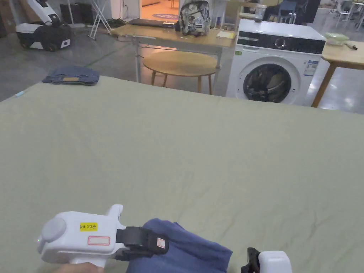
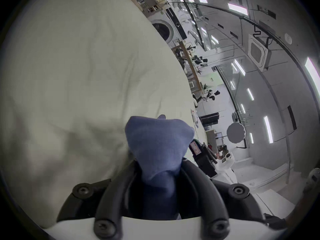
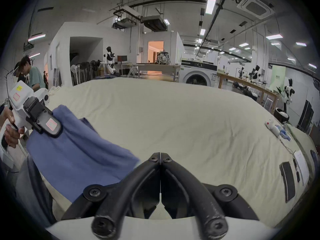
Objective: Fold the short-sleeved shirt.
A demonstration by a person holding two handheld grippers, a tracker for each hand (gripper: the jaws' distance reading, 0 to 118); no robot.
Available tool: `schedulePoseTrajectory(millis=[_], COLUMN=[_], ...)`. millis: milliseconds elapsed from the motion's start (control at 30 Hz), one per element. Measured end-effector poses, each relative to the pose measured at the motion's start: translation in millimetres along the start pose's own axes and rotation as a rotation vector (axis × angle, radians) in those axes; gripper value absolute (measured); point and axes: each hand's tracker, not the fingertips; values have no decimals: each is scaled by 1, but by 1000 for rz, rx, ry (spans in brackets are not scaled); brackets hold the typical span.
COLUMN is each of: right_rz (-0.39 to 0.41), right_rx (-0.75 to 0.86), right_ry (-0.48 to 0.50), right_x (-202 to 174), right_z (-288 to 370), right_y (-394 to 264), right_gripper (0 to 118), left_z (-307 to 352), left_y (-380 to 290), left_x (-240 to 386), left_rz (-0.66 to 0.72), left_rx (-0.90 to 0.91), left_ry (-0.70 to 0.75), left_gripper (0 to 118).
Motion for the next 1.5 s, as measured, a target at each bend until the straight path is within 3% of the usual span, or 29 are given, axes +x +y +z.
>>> schedulePoseTrajectory(millis=[733, 900, 1033, 1300, 1500], right_rz=[30, 36, 39, 43, 38], right_rx=[-45, -63, -73, -80, -81], right_ry=[48, 50, 51, 39, 37], right_x=[-31, -36, -37, -31, -30], right_z=[-36, -34, -38, -40, -42], right_y=[14, 17, 14, 13, 10], right_gripper=[0, 0, 0, 0, 0], left_z=[311, 332, 321, 342, 357], left_y=[115, 124, 116, 129, 130], left_x=[-78, -84, -91, -111, -89], left_rz=[91, 120, 166, 128, 48], left_rx=[211, 240, 193, 197, 312], left_ry=[432, 464, 599, 876, 999], left_gripper=[18, 18, 18, 47, 47])
